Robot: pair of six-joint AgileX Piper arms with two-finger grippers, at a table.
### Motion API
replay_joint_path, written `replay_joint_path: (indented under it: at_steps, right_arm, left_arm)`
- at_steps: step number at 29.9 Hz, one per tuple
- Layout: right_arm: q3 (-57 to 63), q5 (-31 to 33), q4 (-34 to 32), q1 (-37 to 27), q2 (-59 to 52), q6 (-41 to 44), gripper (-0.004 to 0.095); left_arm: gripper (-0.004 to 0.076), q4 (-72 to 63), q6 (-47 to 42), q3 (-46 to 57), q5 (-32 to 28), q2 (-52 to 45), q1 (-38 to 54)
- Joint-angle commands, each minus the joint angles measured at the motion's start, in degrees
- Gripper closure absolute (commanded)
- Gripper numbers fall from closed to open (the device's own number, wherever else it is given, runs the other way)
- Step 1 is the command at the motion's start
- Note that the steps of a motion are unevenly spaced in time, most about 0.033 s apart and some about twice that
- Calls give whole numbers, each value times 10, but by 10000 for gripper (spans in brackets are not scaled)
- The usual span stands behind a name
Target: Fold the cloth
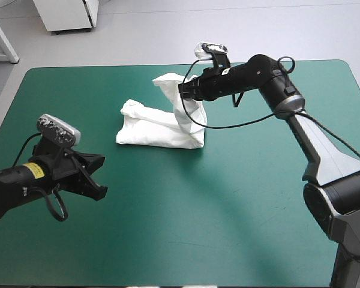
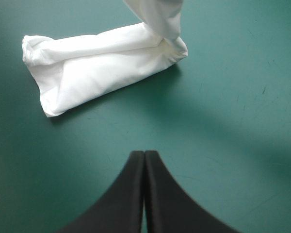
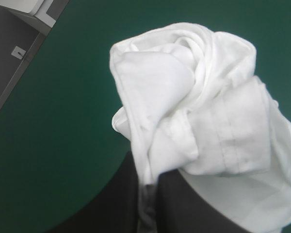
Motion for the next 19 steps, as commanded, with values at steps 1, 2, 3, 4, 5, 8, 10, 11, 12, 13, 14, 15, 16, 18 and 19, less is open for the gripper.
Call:
replay_joint_path:
  at_steps: [1,2,3,4,5,8,10,11,12,13,14,15,16,18,19]
  right_arm:
    - [-33,-49,27,25,-3,-8,927]
    - [-40,-51,27,30,5,-8,927]
    - [-50,-56,26,36,15,-8,927]
    - [-60,-62,26,42,26,-8,927]
    - [-70,-67,27,47,37,-8,927]
    - [-105,-66,28,62,73,1,927]
    - [-128,-64,29,70,100,9,927]
    - [-139,-64,29,75,114,10,927]
    - [-147,-64,29,78,125,10,927]
    - [-158,-65,31,82,138,12,927]
    - [-167,-66,32,88,151,14,927]
    - [-174,-68,32,91,161,16,926]
    - [-182,-68,34,96,172,19,926]
    - [-196,-68,40,103,194,24,926]
    - [-202,-69,46,106,204,24,927]
  left_arm:
    - [733,-15,-6,0,-34,-32,1]
    - [733,-16,-6,0,-34,-33,1]
    - [733,-21,-6,0,-35,-33,1]
    - [733,-24,-6,0,-35,-33,1]
    - [733,-30,-6,0,-35,-33,1]
    - [733,-63,-6,0,-36,-33,1]
    - [733,-77,-6,0,-37,-33,1]
    - [733,-85,-6,0,-37,-33,1]
    - [733,-91,-6,0,-37,-33,1]
    - [733,-95,-6,0,-37,-33,0]
    - [733,-97,-6,0,-37,-33,0]
    - [733,-100,-6,0,-37,-33,0]
    - [733,-100,-6,0,-36,-33,0]
    - [733,-100,-6,0,-34,-33,0]
    - [733,-100,-6,0,-33,-33,0]
